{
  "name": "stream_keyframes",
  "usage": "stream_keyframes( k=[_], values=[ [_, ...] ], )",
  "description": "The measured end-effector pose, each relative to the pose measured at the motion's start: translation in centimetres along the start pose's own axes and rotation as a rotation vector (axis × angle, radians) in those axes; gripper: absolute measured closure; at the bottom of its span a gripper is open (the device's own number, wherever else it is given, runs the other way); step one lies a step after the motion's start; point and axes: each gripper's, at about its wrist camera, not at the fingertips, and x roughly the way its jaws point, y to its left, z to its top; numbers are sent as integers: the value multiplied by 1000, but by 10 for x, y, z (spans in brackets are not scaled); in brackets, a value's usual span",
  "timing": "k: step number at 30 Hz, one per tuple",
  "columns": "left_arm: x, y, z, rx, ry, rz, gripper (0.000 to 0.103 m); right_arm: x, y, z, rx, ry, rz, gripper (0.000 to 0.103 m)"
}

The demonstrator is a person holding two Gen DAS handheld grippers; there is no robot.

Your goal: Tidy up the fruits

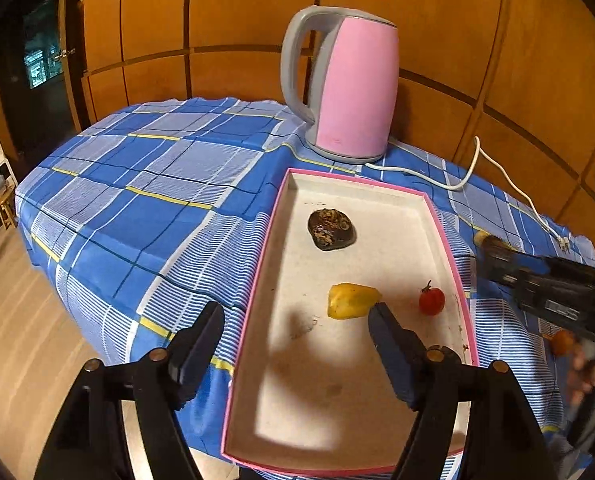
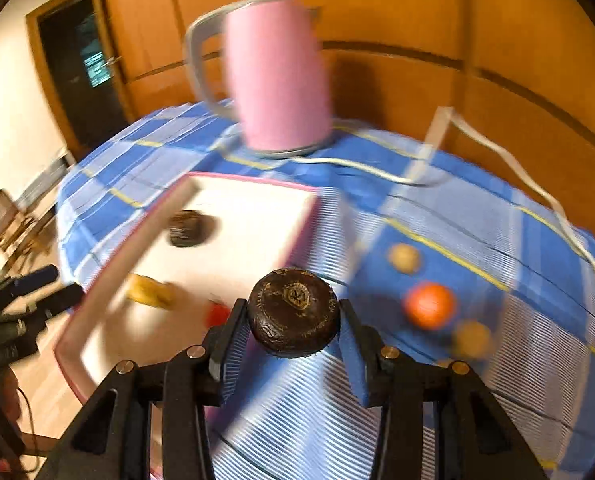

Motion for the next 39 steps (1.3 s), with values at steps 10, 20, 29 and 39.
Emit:
stream_keyframes(
  k=[10, 20, 29, 39],
  values=[
    [3, 6, 1, -14, 8, 1, 28, 69, 41, 29, -23, 99, 38, 57],
    [1, 7, 2, -17, -3, 11, 28, 8, 22, 8, 56, -38, 3, 40],
    [-21, -16, 1, 27, -69, -43, 28, -78, -29, -75, 183, -58, -186, 40],
    [-16, -120, 16, 209, -32, -237, 26, -214, -108, -218, 559, -23, -547, 40]
  ],
)
